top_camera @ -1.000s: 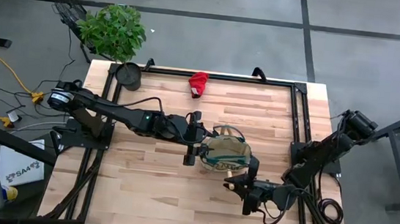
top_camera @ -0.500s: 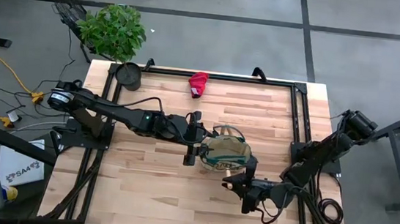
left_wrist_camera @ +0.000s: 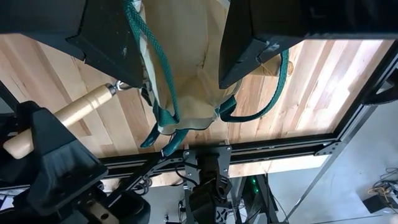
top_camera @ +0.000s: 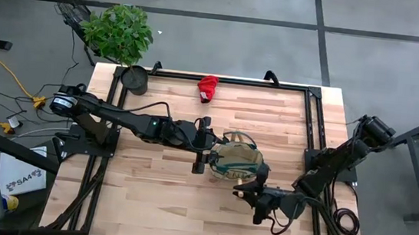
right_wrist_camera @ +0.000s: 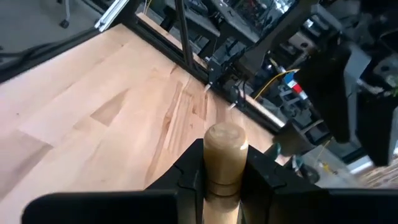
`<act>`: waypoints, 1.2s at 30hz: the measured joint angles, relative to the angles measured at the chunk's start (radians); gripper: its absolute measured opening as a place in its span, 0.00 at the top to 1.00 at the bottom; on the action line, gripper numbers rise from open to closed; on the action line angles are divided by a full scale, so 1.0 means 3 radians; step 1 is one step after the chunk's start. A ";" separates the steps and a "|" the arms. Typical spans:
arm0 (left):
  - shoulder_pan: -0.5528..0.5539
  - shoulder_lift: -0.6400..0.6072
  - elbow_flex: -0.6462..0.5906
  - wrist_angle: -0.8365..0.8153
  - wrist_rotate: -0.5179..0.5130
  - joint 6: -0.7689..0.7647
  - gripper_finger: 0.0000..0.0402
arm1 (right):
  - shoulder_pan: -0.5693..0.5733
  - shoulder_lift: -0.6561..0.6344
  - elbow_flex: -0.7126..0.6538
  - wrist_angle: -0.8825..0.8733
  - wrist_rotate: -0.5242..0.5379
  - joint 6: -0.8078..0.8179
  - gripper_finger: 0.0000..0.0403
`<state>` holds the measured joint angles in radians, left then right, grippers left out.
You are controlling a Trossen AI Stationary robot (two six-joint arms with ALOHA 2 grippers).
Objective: Pick & Place Garden tools in Gardening bag
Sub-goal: Put the hand rake into the gardening bag
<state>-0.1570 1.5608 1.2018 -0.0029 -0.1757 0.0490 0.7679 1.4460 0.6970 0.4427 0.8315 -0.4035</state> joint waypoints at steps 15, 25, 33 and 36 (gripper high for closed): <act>0.0000 0.0001 0.0000 0.0000 -0.0008 -0.0001 0.48 | -0.0422 0.0001 -0.0001 -0.0171 -0.0518 0.0834 0.86; 0.0000 0.0001 0.0000 0.0000 -0.0006 -0.0004 0.48 | -0.0521 0.0001 -0.0001 -0.0559 -0.0521 0.1299 0.86; -0.0001 0.0001 0.0000 -0.0003 -0.0005 -0.0006 0.48 | -0.0624 0.0001 -0.0001 -0.0593 -0.0412 0.1542 0.86; -0.0001 0.0001 0.0000 -0.0004 0.0001 -0.0006 0.48 | -0.0666 0.0001 -0.0001 -0.0641 -0.0386 0.1726 0.86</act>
<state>-0.1574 1.5612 1.2018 -0.0040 -0.1753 0.0471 0.5682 1.4464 0.6968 0.2506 0.7156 0.1144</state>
